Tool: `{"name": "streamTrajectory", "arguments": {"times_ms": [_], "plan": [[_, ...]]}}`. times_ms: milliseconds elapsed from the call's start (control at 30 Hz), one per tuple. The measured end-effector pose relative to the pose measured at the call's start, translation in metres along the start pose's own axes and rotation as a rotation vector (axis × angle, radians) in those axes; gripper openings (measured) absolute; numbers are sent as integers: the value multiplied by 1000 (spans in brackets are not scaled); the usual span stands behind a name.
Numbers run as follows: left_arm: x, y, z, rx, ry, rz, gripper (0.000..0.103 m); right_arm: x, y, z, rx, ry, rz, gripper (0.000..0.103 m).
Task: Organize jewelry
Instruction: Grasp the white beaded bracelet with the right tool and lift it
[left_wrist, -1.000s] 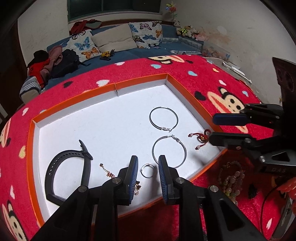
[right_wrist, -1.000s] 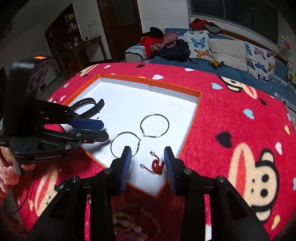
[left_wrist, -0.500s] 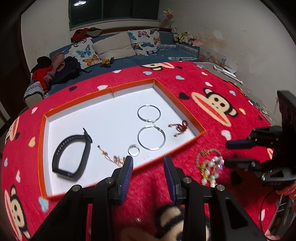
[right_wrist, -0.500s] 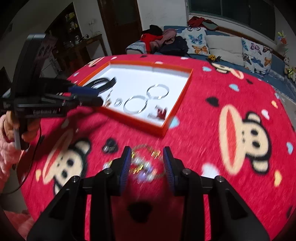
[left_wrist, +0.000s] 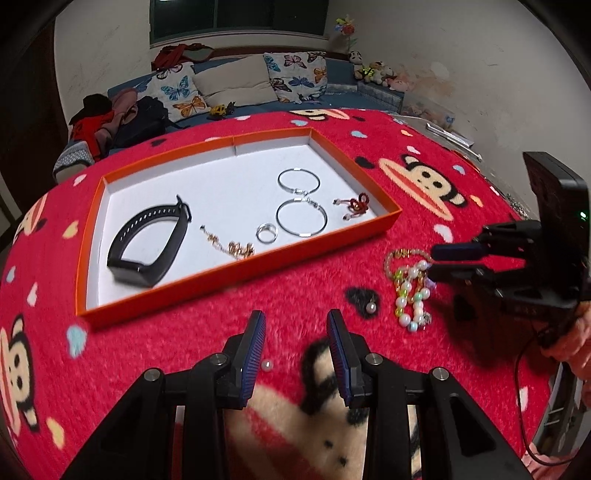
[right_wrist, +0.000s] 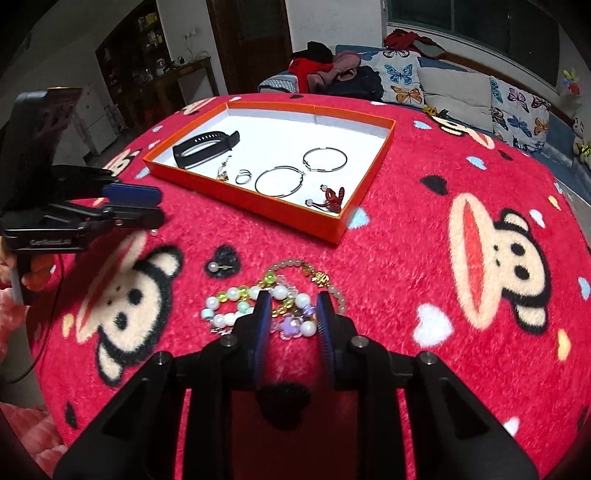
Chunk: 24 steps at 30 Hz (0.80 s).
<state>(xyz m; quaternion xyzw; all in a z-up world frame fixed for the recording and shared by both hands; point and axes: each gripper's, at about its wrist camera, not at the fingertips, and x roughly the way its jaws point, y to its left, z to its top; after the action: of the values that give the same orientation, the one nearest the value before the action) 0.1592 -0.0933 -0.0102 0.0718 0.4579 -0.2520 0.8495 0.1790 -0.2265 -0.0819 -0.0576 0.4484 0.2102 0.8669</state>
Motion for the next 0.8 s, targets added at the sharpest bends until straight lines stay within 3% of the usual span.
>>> {"name": "streamTrajectory", "arguments": {"times_ms": [267, 333, 400, 800], "plan": [[-3, 3, -18, -2, 16, -11, 37, 14, -3, 3, -39, 24, 22, 20], [-4, 4, -21, 2, 15, -11, 37, 14, 2, 3, -65, 22, 25, 11], [-4, 3, -23, 7, 18, -11, 37, 13, 4, 3, -74, 20, 26, 10], [10, 9, -28, 25, 30, 26, 37, -25, 11, 3, -39, -76, 34, 10]]}}
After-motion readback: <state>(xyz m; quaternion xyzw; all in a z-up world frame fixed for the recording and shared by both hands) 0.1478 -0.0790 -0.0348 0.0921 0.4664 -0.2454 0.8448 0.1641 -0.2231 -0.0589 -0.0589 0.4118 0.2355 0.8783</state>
